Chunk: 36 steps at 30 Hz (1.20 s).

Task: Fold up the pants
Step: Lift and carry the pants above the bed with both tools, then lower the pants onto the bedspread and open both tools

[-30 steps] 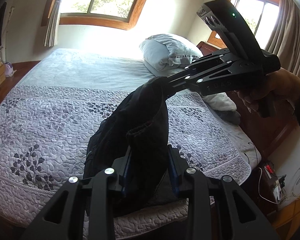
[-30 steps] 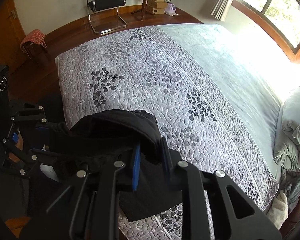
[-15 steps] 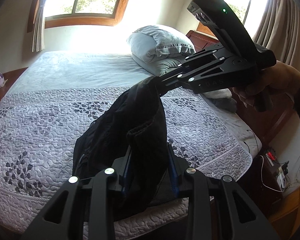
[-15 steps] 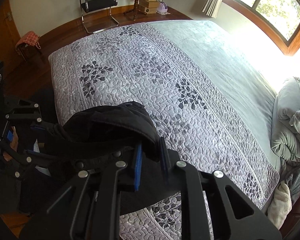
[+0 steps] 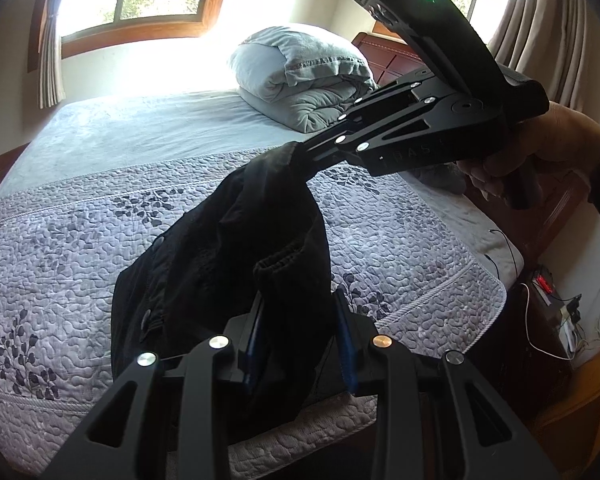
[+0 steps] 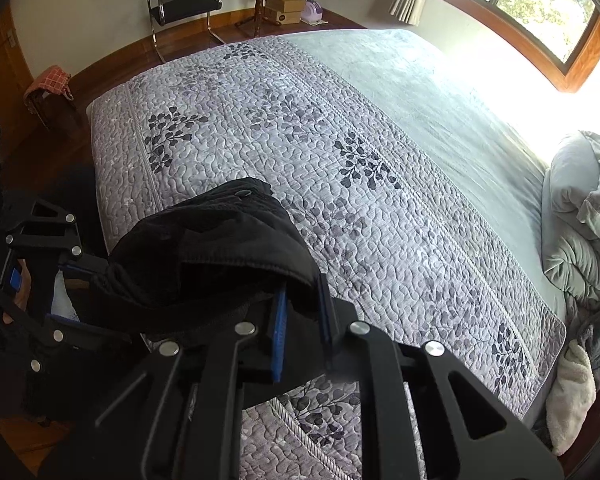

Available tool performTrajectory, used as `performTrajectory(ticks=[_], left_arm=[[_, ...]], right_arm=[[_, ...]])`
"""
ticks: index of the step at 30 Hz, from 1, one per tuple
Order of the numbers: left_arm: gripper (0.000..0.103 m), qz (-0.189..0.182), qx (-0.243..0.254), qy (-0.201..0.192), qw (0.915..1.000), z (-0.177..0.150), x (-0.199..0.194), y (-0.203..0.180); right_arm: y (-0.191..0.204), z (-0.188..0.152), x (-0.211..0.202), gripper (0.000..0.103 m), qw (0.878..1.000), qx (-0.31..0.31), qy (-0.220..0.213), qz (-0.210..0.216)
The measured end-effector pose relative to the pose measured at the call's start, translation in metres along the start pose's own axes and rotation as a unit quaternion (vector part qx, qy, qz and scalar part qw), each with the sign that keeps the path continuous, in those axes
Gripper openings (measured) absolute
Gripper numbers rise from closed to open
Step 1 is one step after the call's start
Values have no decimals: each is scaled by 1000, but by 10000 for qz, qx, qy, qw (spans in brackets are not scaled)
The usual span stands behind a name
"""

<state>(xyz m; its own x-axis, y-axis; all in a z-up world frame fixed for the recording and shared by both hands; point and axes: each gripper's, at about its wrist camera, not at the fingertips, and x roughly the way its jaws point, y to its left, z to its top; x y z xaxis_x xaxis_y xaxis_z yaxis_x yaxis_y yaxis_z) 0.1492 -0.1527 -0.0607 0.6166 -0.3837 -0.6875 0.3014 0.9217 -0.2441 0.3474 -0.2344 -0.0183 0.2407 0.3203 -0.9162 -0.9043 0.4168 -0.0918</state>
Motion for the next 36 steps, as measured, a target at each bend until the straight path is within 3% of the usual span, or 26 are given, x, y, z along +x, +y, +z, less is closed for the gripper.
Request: performTrajectory(ticks=[7, 8, 12, 36], left_arm=[[32, -61, 126, 214, 9997, -3, 30, -17], [32, -69, 133, 248, 9996, -4, 35, -19], [32, -97, 171, 428, 9989, -9, 55, -23], [32, -2, 42, 1179, 9930, -39, 157, -35]], right_arm=[[-18, -28, 11, 13, 9999, 167, -13, 17], [-20, -31, 13, 7, 9998, 191, -19, 7], [-34, -43, 18, 6, 9992, 363, -132, 29], [-77, -115, 115, 6, 9941, 930, 163, 534]])
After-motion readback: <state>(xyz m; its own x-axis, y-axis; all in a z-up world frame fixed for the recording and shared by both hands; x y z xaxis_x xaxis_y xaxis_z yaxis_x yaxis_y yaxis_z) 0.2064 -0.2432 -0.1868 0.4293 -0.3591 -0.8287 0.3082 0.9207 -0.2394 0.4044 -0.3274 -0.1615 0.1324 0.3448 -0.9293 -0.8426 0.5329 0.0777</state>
